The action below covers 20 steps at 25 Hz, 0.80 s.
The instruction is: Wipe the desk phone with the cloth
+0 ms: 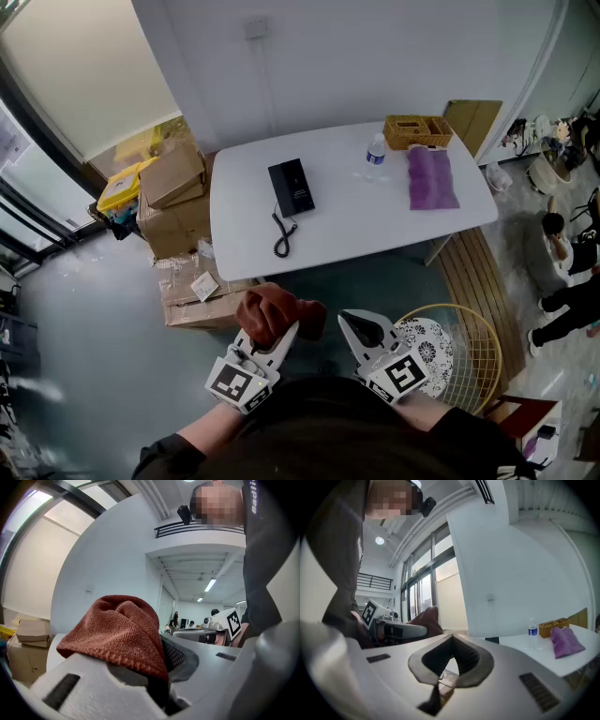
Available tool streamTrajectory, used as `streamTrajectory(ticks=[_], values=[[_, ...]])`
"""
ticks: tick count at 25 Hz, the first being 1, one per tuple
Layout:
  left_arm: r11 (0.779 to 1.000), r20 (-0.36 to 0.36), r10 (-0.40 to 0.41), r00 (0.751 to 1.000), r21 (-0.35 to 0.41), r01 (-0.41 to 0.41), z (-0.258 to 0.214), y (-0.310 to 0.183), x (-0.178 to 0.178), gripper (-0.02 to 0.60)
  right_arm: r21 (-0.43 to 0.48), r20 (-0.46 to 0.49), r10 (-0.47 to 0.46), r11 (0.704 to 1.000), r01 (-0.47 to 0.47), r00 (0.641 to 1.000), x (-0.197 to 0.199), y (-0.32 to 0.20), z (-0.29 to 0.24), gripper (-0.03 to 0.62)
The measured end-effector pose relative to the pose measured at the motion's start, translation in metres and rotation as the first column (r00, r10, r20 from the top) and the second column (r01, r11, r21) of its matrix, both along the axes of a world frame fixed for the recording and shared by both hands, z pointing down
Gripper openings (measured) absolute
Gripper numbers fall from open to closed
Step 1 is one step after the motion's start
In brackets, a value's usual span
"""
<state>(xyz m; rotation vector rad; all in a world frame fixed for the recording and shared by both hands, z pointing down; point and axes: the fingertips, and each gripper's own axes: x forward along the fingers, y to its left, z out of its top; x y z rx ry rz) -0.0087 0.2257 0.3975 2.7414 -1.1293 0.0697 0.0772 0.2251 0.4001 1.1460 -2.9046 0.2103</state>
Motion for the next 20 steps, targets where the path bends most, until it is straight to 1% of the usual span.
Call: streamTrajectory(ticks=[9,13,17,20], values=[[1.000,0.008,0.003,1.000,-0.006,-0.003,0.001,-0.004,-0.003,0.057,-0.021,-0.004,-0.005,1.000,0.005,1.000,-0.003,-0.006,0.005,0.026],[1.000,0.014,0.003,1.000,-0.009,-0.003,0.002,-0.013,-0.011,0.057,-0.029,0.019,0.000,1.000,0.000,1.000,-0.010,-0.017,0.006,0.026],[1.000,0.017,0.005,1.000,-0.009,-0.005,0.007,-0.033,-0.027,0.057,-0.038,0.021,0.011,0.999,-0.011,1.000,-0.023,-0.034,0.010,0.027],[1.000,0.017,0.014,1.000,-0.007,-0.014,0.010,-0.061,-0.039,0.057,-0.054,0.009,0.041,0.998,-0.041,0.999,-0.029,-0.058,0.013,0.026]])
